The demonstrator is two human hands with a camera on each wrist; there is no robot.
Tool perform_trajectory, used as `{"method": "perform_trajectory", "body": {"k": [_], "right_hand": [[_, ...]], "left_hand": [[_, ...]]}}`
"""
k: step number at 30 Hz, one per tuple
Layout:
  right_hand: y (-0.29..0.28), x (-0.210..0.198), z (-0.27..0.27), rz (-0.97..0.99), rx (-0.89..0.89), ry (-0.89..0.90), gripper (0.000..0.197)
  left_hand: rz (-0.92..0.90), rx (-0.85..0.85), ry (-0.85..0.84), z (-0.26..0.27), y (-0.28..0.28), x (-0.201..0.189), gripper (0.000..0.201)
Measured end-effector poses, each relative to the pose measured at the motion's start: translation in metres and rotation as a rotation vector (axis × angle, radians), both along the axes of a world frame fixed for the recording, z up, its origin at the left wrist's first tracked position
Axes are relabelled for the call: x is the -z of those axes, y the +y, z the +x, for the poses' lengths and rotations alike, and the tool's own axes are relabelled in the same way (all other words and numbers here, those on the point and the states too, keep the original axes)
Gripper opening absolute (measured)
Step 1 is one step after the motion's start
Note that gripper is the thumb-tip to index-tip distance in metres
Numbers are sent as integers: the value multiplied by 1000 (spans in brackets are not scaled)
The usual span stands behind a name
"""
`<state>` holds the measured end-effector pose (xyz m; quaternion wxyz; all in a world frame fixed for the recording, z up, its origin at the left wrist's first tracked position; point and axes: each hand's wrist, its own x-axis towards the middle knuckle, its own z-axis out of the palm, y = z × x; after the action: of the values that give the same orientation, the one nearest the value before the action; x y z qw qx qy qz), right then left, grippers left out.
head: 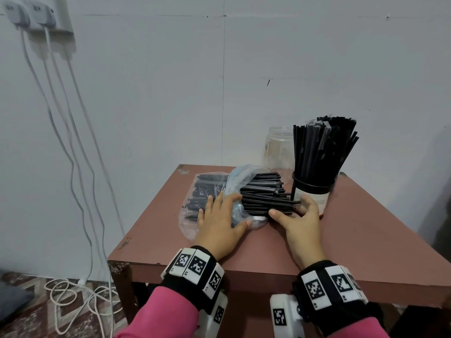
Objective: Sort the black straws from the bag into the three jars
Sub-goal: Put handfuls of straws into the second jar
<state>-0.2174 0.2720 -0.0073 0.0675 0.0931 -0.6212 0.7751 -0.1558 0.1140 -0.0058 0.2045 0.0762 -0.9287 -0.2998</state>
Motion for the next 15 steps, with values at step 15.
{"method": "perform_trajectory", "body": {"k": [15], "right_hand": [[-13, 7, 6, -209, 87, -80, 79]], "left_hand": [[122, 2, 64, 2, -1, -1, 70]]}}
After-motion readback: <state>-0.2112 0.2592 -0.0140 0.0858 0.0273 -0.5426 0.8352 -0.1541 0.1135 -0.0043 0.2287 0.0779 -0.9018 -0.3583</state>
